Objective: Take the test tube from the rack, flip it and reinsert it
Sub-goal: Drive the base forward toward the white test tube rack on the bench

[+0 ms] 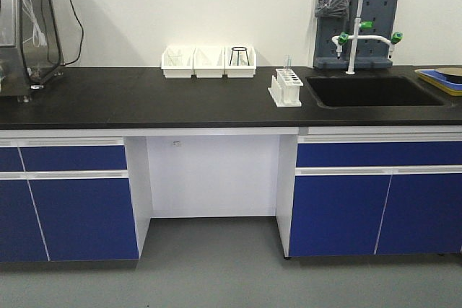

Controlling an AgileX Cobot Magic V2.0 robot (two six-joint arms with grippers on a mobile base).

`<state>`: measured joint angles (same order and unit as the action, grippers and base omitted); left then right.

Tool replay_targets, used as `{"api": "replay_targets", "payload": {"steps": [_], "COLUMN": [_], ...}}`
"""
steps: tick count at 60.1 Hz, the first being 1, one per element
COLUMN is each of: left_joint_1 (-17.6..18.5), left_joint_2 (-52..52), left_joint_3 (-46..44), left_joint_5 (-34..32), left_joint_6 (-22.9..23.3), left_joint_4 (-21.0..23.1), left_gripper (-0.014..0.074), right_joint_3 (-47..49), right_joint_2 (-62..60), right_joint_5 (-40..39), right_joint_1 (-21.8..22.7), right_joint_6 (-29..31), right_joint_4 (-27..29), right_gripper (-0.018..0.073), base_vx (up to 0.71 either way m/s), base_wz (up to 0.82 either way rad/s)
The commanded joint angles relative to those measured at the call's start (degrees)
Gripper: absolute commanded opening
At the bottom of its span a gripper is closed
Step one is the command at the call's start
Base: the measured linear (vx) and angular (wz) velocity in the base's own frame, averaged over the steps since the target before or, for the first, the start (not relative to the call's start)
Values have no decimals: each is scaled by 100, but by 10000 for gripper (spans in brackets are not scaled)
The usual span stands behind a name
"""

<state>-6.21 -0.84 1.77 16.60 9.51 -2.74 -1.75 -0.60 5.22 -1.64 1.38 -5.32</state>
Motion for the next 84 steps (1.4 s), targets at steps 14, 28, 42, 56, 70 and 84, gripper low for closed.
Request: {"api": "replay_targets", "payload": {"steps": [14, 28, 42, 56, 70, 84], "left_joint_1": [21, 21, 21, 21, 21, 21], "left_joint_2": [-17, -17, -17, -17, -17, -17], "left_joint_3": [11, 11, 11, 11, 11, 11], "left_joint_5": [-503, -503, -503, -503, -503, -503], "left_joint_6": [1, 1, 1, 1, 1, 1], "left_joint_4": [21, 21, 21, 21, 21, 21], "left_gripper": [-6, -6, -6, -6, -6, -6], "right_joint_3": [-5, -5, -5, -5, -5, -5], "right_joint_2": [-59, -59, -59, -59, -59, -59], "right_joint_5": [-448, -448, -448, -448, -448, -448], "right_joint_1": [-24, -24, -24, -24, -24, -24], "right_joint_6": [34, 34, 34, 34, 34, 34], "right_joint_4": [-9, -9, -9, -9, -9, -9], "right_gripper": [-12, -12, -12, -12, -12, -12], "base_vx": [0, 0, 3, 15, 32, 42], "base_wz": [0, 0, 0, -2, -5, -6]}}
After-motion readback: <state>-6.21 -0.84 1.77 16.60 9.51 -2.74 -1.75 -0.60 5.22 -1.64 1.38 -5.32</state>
